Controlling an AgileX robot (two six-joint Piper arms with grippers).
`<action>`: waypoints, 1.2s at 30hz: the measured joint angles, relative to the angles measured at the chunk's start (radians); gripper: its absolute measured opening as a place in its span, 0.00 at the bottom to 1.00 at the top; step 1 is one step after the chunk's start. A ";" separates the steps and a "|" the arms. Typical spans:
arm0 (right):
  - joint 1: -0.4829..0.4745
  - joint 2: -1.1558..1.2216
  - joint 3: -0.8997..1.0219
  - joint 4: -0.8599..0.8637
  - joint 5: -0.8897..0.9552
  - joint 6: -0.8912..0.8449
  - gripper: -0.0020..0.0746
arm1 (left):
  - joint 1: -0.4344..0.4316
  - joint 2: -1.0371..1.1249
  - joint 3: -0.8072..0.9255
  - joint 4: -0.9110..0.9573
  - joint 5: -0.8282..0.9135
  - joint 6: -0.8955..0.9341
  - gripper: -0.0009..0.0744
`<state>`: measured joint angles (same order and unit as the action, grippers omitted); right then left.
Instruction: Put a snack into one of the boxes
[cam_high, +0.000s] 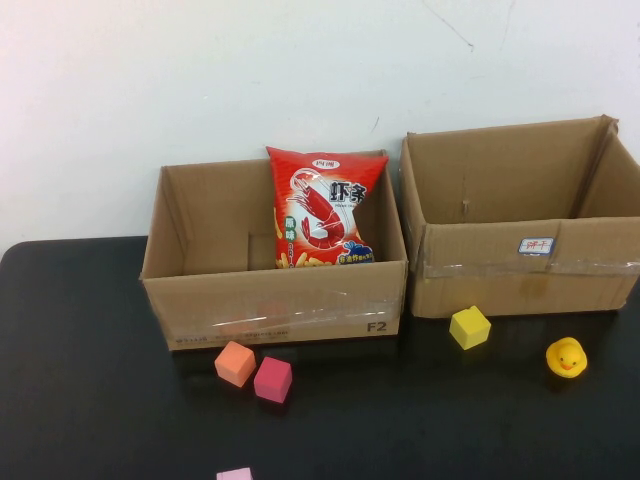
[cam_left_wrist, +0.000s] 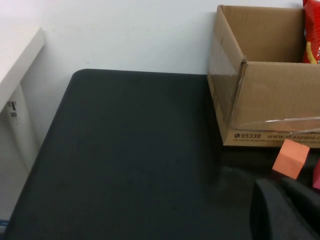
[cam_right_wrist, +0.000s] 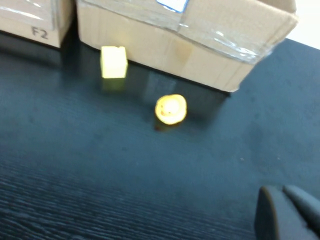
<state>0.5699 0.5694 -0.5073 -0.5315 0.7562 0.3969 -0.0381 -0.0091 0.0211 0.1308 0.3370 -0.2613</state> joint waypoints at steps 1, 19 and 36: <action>0.000 -0.021 0.016 -0.008 -0.002 0.000 0.03 | 0.000 0.000 0.000 0.000 0.000 0.000 0.01; -0.569 -0.553 0.410 0.420 -0.539 -0.353 0.03 | 0.000 0.000 0.000 0.000 0.000 0.000 0.01; -0.636 -0.579 0.532 0.435 -0.401 -0.450 0.03 | 0.000 0.000 0.000 0.000 0.002 0.000 0.01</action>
<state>-0.0661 -0.0099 0.0247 -0.0963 0.3552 -0.0536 -0.0381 -0.0091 0.0211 0.1308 0.3394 -0.2613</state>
